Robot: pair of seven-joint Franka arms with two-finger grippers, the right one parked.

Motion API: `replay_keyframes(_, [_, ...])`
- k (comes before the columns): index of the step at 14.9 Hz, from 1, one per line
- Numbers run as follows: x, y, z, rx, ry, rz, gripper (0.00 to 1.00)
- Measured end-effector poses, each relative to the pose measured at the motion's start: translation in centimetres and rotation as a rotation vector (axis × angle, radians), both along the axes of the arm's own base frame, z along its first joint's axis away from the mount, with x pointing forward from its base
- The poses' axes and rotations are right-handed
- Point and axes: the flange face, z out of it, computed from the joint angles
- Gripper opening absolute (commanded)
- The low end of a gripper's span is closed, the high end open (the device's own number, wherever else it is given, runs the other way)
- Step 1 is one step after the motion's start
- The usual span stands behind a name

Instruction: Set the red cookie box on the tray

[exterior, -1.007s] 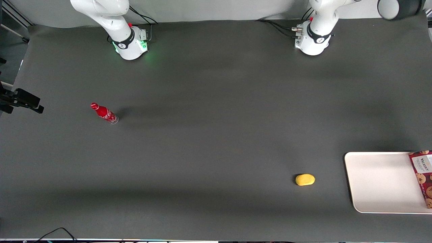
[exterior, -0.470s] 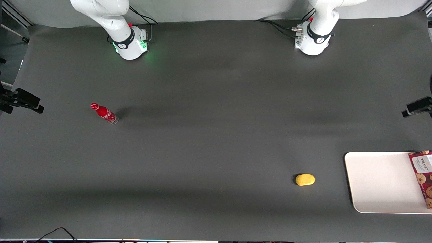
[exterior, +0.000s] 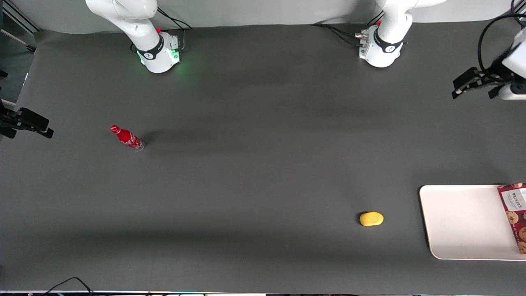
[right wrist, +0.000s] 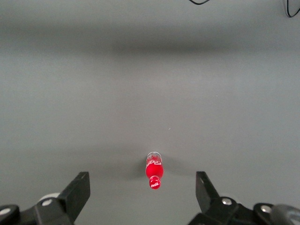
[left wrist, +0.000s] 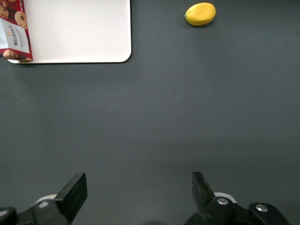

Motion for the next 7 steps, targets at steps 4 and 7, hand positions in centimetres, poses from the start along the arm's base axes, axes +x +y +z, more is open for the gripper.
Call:
replay_keyframes(4, [-2.5,-0.5,0.3,0.008,-0.010,0.004,1.00])
replay_keyframes(7, [-3.0,-1.1,1.1,0.012,-0.029,-0.001,1.00])
